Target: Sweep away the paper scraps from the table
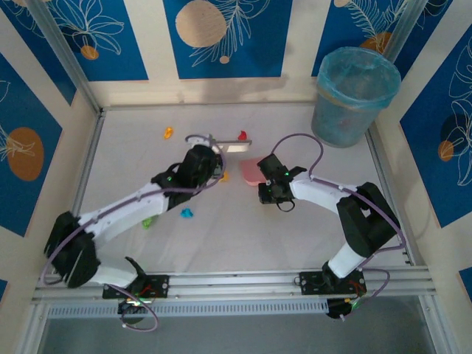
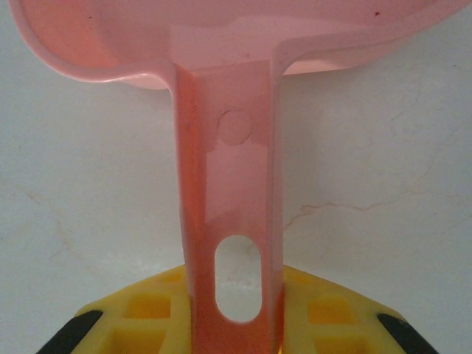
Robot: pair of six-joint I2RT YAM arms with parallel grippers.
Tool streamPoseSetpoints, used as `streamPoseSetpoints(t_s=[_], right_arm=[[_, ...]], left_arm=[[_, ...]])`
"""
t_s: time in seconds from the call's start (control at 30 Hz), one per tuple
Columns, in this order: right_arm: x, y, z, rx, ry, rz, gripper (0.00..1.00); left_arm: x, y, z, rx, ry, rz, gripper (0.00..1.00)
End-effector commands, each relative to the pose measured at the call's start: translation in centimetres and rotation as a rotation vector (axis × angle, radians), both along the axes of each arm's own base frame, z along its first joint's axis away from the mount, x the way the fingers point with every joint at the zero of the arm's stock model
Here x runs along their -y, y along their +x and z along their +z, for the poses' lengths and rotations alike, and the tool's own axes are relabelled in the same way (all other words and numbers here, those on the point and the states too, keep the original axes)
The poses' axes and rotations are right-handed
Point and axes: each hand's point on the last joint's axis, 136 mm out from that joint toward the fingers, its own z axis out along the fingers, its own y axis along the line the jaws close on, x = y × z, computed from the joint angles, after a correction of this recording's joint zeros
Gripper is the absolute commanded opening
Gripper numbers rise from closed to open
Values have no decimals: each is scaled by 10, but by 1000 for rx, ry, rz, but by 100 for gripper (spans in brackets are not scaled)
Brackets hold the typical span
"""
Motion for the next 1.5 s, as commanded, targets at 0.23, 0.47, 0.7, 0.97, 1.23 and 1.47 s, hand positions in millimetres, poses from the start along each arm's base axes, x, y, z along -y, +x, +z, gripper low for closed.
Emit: streamPoseSetpoints(t_s=[0.23,0.47,0.7,0.97,1.23,1.47], right_arm=[[-7,7,6,16,83,5,0],[-9,9,5,12,76,13,0],[-8,10,1,2,60,13,0],[-7,11,-1,0,54,6,0],[-11,10,-1,-1,75,14,0],[-14,7,-2,-2,76,28,0]], left_arm=[[33,101,4,-126,-9,-14,0],[52,137,-4,-176,21,-58,0],[64,136,-16,-237,5,-108,0],[72,100,-30,-321,-96,-188,0],[76,50,-34,-377,-235,-249,0],[97,22,-30,-426,-354,-336,0]])
